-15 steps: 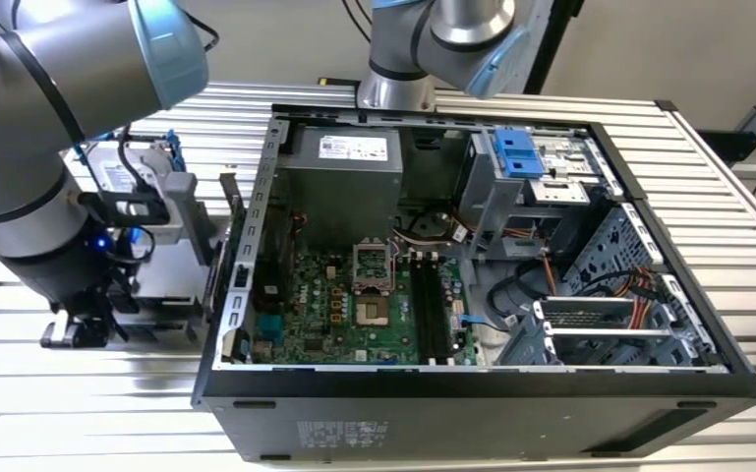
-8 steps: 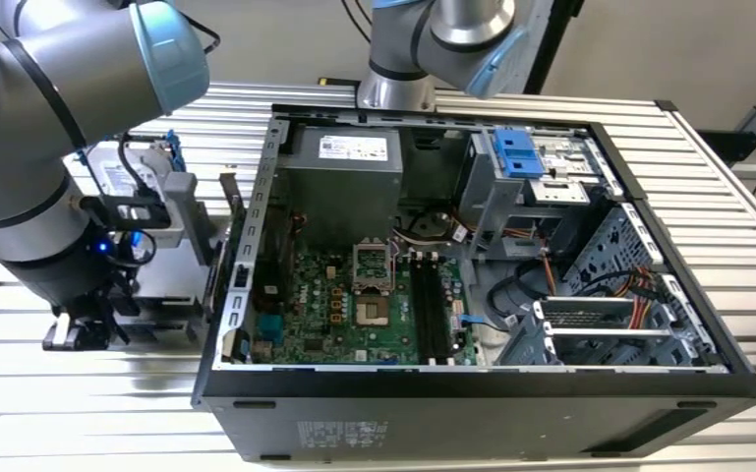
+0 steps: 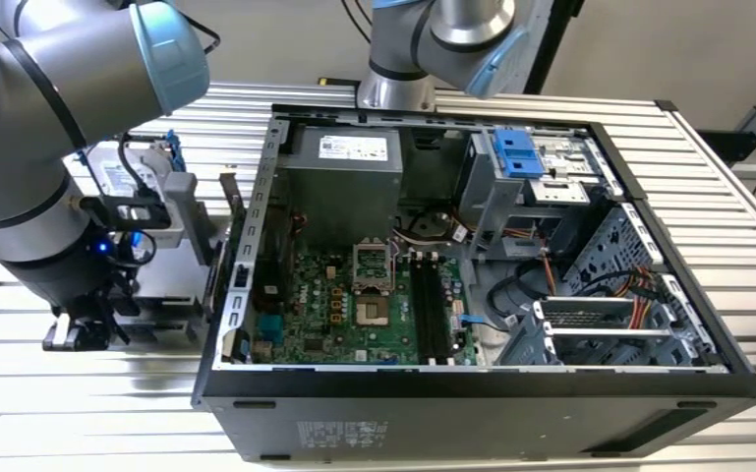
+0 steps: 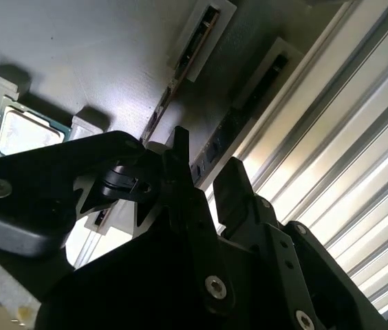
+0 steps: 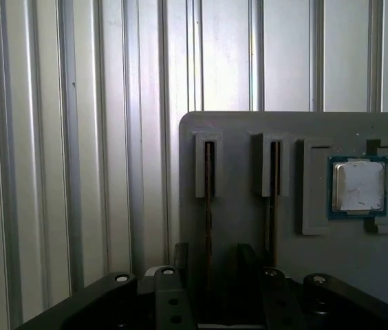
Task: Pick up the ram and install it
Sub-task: 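Pick up the ram and move it above insertion slot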
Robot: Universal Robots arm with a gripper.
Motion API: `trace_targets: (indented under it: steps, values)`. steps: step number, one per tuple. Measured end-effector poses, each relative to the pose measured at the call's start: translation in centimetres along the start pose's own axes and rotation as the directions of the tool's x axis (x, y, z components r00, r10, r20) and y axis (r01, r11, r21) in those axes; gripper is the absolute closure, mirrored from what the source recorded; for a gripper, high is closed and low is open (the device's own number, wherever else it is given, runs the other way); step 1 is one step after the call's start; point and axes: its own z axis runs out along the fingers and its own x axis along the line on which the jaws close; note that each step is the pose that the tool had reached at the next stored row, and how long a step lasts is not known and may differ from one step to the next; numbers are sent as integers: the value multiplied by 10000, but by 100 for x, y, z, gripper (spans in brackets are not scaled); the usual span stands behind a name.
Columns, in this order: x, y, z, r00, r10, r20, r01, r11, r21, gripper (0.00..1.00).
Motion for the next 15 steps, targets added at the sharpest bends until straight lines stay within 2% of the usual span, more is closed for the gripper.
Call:
trace_targets:
  steps: [3, 4, 15]
  values:
    - [0, 0, 1, 10000, 0, 0, 0, 10000, 0, 0]
    - [0, 0, 1, 10000, 0, 1, 0, 10000, 0, 100]
    - [0, 0, 2, 10000, 0, 0, 0, 10000, 0, 100]
